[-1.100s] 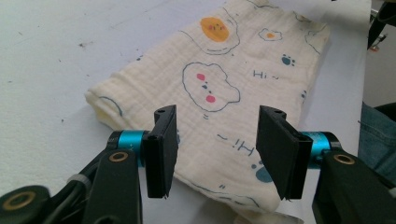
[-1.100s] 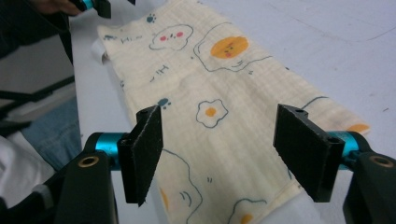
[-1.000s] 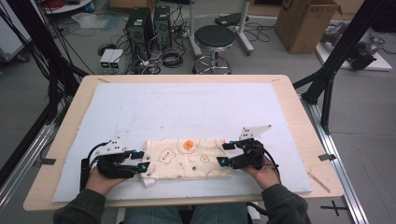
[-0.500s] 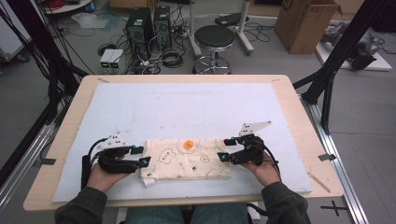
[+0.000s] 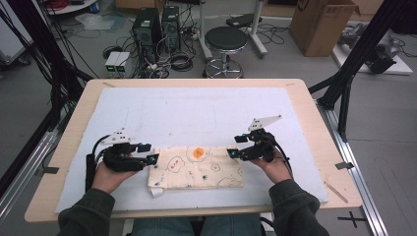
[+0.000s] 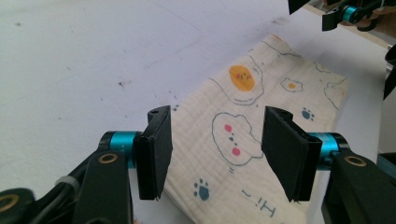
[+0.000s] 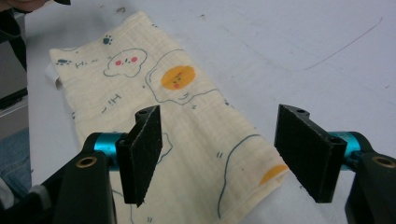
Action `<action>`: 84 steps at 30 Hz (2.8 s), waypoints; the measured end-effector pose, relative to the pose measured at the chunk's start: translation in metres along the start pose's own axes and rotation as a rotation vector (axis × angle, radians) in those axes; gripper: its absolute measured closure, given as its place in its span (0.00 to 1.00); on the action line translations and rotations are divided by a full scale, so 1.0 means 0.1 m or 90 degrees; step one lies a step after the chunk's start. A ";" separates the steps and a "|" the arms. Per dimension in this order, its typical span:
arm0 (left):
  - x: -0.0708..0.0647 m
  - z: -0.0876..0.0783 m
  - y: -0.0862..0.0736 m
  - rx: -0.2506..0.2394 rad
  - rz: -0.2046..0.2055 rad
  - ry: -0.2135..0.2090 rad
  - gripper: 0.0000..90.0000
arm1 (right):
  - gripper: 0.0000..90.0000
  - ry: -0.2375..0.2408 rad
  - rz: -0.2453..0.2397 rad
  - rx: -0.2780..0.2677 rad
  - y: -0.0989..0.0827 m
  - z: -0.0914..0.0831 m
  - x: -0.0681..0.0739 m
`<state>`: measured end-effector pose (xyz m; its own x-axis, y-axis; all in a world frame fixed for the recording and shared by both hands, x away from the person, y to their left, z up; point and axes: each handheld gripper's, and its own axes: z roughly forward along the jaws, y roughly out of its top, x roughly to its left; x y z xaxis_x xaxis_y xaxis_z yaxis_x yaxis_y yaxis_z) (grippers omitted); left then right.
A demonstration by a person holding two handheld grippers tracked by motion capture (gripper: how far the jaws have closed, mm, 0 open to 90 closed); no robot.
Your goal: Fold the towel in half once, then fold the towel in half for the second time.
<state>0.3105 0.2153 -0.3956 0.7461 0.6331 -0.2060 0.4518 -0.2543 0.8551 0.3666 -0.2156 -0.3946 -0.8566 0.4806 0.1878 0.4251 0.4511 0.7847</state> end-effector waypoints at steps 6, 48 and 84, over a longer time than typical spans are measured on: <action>0.07 0.04 0.14 0.007 0.000 0.006 0.48 | 0.36 -0.009 -0.005 0.006 0.13 0.00 -0.05; 0.38 0.41 0.32 0.059 -0.007 0.060 0.50 | 0.47 -0.022 0.020 0.052 0.20 0.21 -0.32; 0.41 0.56 -0.02 0.164 0.004 0.020 0.94 | 0.94 0.030 0.014 0.171 -0.07 0.35 -0.42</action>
<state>0.3671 0.2010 -0.4324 0.7357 0.6522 -0.1828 0.5597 -0.4333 0.7064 0.4099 -0.2133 -0.4288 -0.8563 0.4598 0.2353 0.5007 0.6274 0.5964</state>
